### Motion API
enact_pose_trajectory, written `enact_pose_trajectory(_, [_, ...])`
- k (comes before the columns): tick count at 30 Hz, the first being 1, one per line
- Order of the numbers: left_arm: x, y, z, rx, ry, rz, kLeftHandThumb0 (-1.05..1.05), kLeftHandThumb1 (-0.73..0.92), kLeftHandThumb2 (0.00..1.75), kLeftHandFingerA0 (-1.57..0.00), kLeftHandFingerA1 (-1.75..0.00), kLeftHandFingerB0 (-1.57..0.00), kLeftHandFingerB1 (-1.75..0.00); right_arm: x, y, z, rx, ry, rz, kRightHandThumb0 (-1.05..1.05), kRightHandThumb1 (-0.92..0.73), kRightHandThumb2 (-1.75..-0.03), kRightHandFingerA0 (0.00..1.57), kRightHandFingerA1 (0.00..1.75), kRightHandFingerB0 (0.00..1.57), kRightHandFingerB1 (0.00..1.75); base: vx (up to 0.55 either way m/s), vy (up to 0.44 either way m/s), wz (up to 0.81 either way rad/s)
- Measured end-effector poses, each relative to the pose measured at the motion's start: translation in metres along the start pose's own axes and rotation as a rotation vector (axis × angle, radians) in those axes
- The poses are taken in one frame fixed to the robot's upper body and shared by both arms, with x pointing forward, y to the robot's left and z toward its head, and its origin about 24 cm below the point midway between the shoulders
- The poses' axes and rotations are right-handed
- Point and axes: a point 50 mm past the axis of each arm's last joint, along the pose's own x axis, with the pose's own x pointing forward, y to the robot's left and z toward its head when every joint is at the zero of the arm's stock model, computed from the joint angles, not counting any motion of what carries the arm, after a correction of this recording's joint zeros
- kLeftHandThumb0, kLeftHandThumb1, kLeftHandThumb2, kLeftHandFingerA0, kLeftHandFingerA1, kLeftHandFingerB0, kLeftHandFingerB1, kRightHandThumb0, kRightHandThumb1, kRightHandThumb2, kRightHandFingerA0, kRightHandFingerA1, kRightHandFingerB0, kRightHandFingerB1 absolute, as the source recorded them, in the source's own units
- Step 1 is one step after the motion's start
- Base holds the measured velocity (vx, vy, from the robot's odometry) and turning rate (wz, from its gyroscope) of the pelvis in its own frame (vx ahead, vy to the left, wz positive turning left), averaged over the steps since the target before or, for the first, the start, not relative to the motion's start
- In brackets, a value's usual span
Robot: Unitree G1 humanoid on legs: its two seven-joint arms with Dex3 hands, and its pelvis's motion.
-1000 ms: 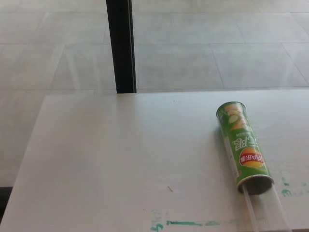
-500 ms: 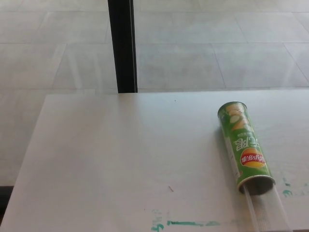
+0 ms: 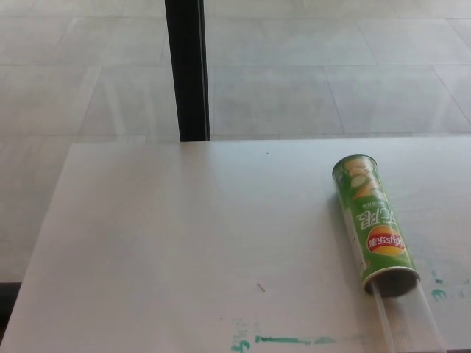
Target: Use the right hand as a fist to push the chips tray inside its container kept in the middle of the desk
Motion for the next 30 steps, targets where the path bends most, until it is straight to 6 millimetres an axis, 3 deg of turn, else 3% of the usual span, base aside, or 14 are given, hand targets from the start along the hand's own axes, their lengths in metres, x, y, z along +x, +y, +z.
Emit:
enact_pose_trajectory(7, [0.000,0.001,-0.001,0.001,0.003,0.002,-0.67,0.87,0.65,-0.62,-0.73,-0.52,-0.50,-0.020,0.024,0.000,0.032,0.043,0.213,-0.48,-0.75,-0.63,0.77,0.57,0.50,0.40,0.00,0.000,0.00])
enact_pose_trajectory(14, [0.000,0.000,-0.001,0.005,0.003,0.001,-0.67,0.88,0.66,-0.60,-0.72,-0.50,-0.52,-0.025,0.031,0.002,-0.018,0.065,0.421,-0.49,-0.73,-0.62,0.85,0.61,0.60,0.47,0.00,0.000,0.00])
enact_pose_trajectory(15, [0.000,0.000,-0.001,0.006,0.003,0.001,-0.67,0.88,0.66,-0.62,-0.74,-0.52,-0.51,-0.025,0.032,0.002,-0.025,0.066,0.451,-0.48,-0.59,-0.99,0.85,0.76,0.53,0.62,0.00,0.000,0.00])
enact_pose_trajectory(16, [0.000,0.000,-0.001,0.006,0.003,0.000,-0.67,0.87,0.66,-0.62,-0.71,-0.52,-0.51,-0.026,0.034,0.002,-0.032,0.067,0.480,-0.53,-0.73,-0.62,0.91,0.59,0.63,0.47,0.00,0.000,0.00])
enact_pose_trajectory(20, [0.000,0.000,-0.001,0.008,0.002,-0.001,-0.67,0.87,0.66,-0.62,-0.70,-0.52,-0.51,-0.027,0.041,0.001,-0.086,0.069,0.604,-0.56,-0.74,-0.63,0.92,0.57,0.63,0.45,0.00,0.000,0.00])
enact_pose_trajectory(21, [0.000,0.000,-0.001,0.009,0.002,-0.001,-0.65,0.69,1.06,-0.59,-0.74,-0.48,-0.62,-0.028,0.043,0.000,-0.103,0.070,0.633,-0.54,-0.74,-0.63,0.91,0.56,0.63,0.45,0.00,0.000,0.00])
enact_pose_trajectory(22, [0.000,0.000,-0.001,0.010,0.002,-0.002,-0.66,0.87,0.65,-0.59,-0.70,-0.53,-0.52,-0.029,0.044,-0.001,-0.120,0.071,0.656,-0.56,-0.75,-0.64,0.92,0.55,0.62,0.44,0.00,0.000,0.00])
enact_pose_trajectory(30, [0.000,-0.002,0.001,0.007,-0.001,-0.004,-0.67,0.87,0.65,-0.65,-0.76,-0.52,-0.52,-0.030,0.052,-0.005,-0.220,0.070,0.744,-0.54,-0.73,-0.61,0.91,0.65,0.65,0.46,0.00,0.000,0.00])
